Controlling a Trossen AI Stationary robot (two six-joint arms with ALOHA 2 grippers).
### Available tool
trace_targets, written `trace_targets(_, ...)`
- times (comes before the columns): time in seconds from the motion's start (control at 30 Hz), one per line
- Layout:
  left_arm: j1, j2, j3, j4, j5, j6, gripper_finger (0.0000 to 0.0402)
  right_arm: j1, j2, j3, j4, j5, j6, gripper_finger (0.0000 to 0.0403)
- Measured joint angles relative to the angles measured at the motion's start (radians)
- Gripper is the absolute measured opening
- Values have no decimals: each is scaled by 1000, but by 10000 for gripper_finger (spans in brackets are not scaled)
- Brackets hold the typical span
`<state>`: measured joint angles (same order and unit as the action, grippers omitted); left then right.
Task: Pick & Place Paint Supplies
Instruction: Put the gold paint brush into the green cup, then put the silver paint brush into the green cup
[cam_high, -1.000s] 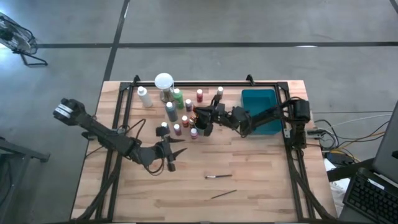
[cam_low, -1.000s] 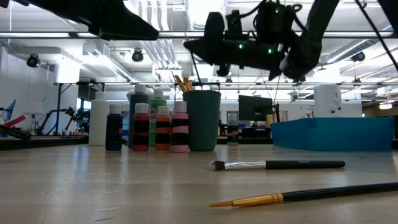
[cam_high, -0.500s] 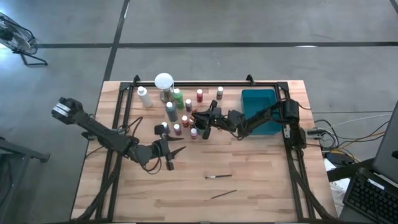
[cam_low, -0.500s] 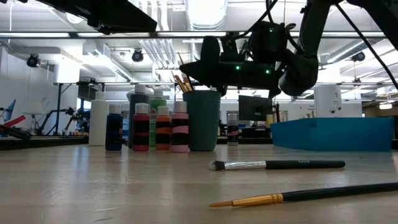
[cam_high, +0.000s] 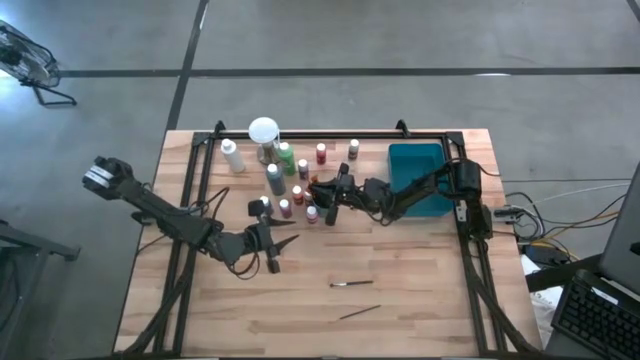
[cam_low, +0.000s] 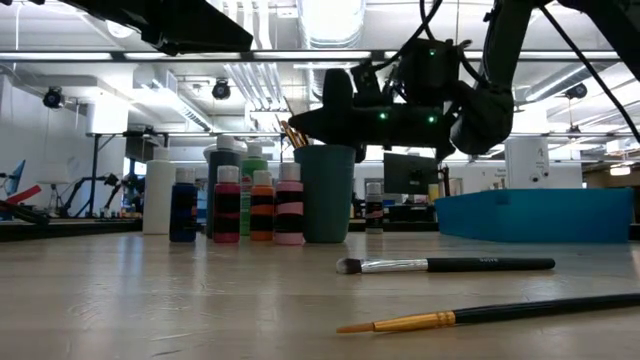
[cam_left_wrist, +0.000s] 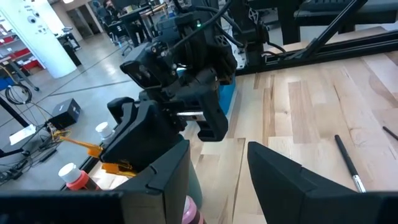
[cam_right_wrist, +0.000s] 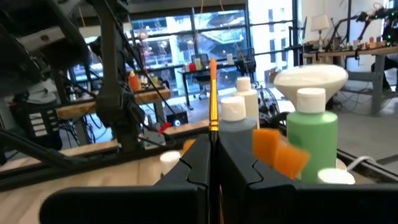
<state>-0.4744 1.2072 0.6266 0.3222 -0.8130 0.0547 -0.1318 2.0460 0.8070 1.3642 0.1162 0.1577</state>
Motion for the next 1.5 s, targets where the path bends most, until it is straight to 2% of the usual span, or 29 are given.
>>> trace_targets(0.47, 0, 0, 0, 0, 0, -2, 167, 0, -1, 0, -31, 17, -1, 16)
trace_targets(1.0, 0, 0, 1, 0, 1, -2, 167, -2, -23, -3, -61, 43, 1, 105)
trace_targets(1.2, 0, 0, 1, 0, 8, -11, 167, 4, -125, -3, -97, 40, -38, 133)
trace_targets(1.37, 0, 0, 1, 0, 8, -23, 167, 23, -261, -3, -246, 40, -103, 141)
trace_targets(1.5, 0, 0, 1, 0, 8, -42, 167, 35, -373, -2, -383, 40, -138, 129)
